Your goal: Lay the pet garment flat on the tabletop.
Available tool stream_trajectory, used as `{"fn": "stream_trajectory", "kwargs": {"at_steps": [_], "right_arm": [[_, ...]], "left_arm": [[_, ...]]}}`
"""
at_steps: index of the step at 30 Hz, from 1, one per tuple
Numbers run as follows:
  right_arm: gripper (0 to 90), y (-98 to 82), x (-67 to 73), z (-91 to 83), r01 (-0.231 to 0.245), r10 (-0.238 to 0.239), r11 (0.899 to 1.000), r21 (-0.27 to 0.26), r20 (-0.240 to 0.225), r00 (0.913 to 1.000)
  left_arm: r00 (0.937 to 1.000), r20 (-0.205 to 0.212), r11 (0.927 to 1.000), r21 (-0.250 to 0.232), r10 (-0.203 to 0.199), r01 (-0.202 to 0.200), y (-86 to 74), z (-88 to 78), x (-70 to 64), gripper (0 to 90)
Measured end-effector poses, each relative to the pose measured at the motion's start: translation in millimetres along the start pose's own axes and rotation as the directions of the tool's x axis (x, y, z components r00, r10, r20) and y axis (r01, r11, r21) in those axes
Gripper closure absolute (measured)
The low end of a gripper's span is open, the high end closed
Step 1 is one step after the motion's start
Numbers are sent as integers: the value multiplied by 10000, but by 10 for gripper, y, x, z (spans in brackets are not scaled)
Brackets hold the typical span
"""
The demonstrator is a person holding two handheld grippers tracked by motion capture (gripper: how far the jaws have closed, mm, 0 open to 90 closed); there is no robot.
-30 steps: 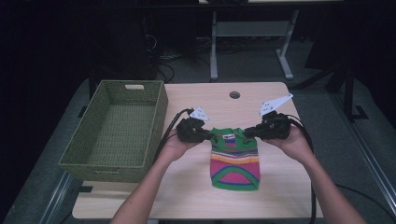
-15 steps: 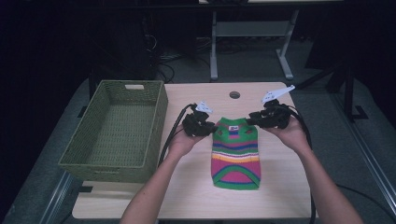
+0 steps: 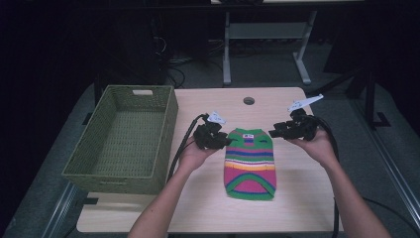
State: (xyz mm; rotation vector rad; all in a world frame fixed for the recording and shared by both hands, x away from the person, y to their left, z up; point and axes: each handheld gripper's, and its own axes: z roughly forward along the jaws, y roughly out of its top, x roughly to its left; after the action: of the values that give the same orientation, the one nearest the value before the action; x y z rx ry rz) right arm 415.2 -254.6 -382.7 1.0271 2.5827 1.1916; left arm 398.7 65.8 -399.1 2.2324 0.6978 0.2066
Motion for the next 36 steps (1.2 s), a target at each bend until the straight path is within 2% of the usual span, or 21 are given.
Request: {"fn": "stream_trajectory", "kwargs": {"at_steps": [4, 8, 10, 11, 14, 19, 24, 27, 30, 35, 36], "right_arm": [[550, -46, 1, 27, -23, 23, 9998, 200, 7, 10000], [516, -94, 0, 89, -276, 283, 9990, 337, -181, 9994], [517, -125, 14, 116, -392, 398, 9990, 215, -298, 9988], [514, -140, 26, 130, -404, 410, 9990, 182, -316, 9987], [502, -179, 40, 166, -466, 474, 9986, 244, -349, 9983], [515, -259, 54, 182, -650, 657, 9978, 155, -462, 9968], [668, -349, 73, 277, -632, 660, 9964, 567, -491, 9966], [687, -392, 68, 371, -701, 742, 9926, 992, -378, 9965], [692, -417, 50, 442, -836, 885, 9902, 1122, -395, 9953], [709, -440, 24, 540, -922, 989, 9850, 1455, -392, 9943], [709, -449, 12, 560, -917, 987, 9847, 1483, -406, 9943]], "left_arm": [[9999, 6, 9999, -40, 104, -104, -31, -28, -5, 645], [9999, 106, 9999, -109, 11, -10, -73, -29, -6, 623], [9998, 189, 10000, -99, -13, 15, -96, -16, -16, 600], [9998, 172, 10000, -18, 93, -93, -104, -13, -16, 598], [9997, 212, 10000, -50, 74, -73, -131, -11, -37, 578], [9984, 532, 9995, -242, -167, 180, -205, 34, -92, 534], [9972, 726, 9998, 38, -175, 173, -268, 169, -166, 578], [9954, 955, 9996, 276, -23, -3, -280, 232, -198, 600], [9943, 1058, 9992, 381, 92, -133, -281, 281, -249, 660], [9922, 1140, 9938, 924, 510, -617, -322, 372, -319, 715], [9923, 1156, 9936, 988, 439, -555, -334, 388, -332, 721]]}}
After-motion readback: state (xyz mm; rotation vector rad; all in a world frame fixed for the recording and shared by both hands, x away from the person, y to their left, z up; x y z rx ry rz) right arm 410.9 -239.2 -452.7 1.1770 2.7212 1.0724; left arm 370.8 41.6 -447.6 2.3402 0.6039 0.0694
